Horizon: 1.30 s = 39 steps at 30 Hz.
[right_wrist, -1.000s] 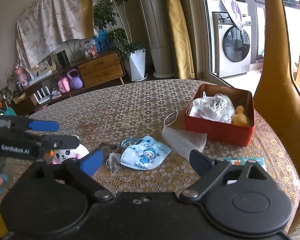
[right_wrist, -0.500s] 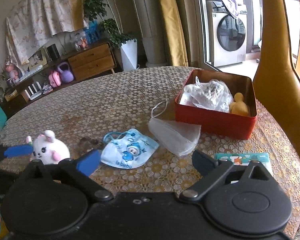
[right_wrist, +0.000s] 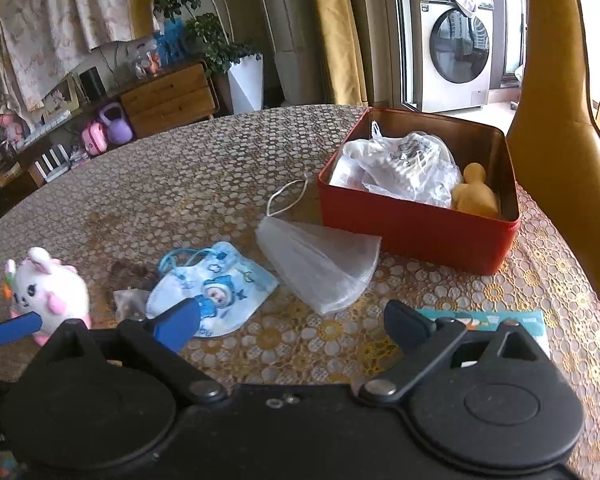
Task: Organize soft objects
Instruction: 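Close the right gripper on the white translucent bag while the left gripper grasps the small clear pouch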
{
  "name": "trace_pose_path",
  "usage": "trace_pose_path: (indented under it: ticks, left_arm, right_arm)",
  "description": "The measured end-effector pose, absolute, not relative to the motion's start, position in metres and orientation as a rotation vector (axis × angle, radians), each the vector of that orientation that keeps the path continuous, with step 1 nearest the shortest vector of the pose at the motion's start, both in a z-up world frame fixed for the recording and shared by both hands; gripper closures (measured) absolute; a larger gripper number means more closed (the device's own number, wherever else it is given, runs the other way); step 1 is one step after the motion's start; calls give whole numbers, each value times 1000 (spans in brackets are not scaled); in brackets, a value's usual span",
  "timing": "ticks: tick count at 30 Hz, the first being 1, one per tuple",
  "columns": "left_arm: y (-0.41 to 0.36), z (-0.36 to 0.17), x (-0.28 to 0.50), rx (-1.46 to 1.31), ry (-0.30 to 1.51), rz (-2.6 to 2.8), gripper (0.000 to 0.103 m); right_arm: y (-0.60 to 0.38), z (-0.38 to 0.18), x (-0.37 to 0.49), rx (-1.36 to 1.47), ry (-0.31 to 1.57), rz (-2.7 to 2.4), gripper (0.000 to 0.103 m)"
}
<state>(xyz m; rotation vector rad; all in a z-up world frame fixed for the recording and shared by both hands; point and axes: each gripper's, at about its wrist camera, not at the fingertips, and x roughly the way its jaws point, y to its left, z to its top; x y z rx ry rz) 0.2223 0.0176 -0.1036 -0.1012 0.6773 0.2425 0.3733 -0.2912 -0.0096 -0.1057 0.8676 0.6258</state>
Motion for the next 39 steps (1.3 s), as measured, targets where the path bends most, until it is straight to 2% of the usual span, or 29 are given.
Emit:
trace_pose_path:
  ticks: [10, 15, 17, 21, 24, 31, 34, 36, 39]
  left_arm:
    - [12, -122, 239, -131, 666, 331, 4]
    - [19, -132, 246, -149, 679, 349, 19]
    - [19, -136, 250, -144, 699, 339, 38]
    - [22, -144, 256, -150, 717, 343, 43]
    - [25, -147, 259, -148, 718, 342, 54]
    - [22, -149, 264, -130, 709, 311, 61]
    - [23, -149, 266, -121, 705, 305, 70]
    - [24, -149, 267, -121, 704, 302, 72]
    - [26, -148, 267, -126, 705, 293, 83]
  right_arm:
    - [-289, -29, 404, -85, 885, 607, 9]
    - [-288, -35, 418, -93, 886, 595, 11]
    - [-286, -38, 423, -91, 886, 591, 12]
    - [-281, -45, 432, -87, 889, 579, 14]
    - [-277, -51, 436, -97, 887, 575, 16]
    - [-267, -61, 447, -122, 891, 560, 19]
    - [-261, -65, 447, -139, 890, 575, 21]
    - [-256, -65, 444, -166, 881, 580, 22]
    - [-253, -66, 442, -184, 876, 582, 35]
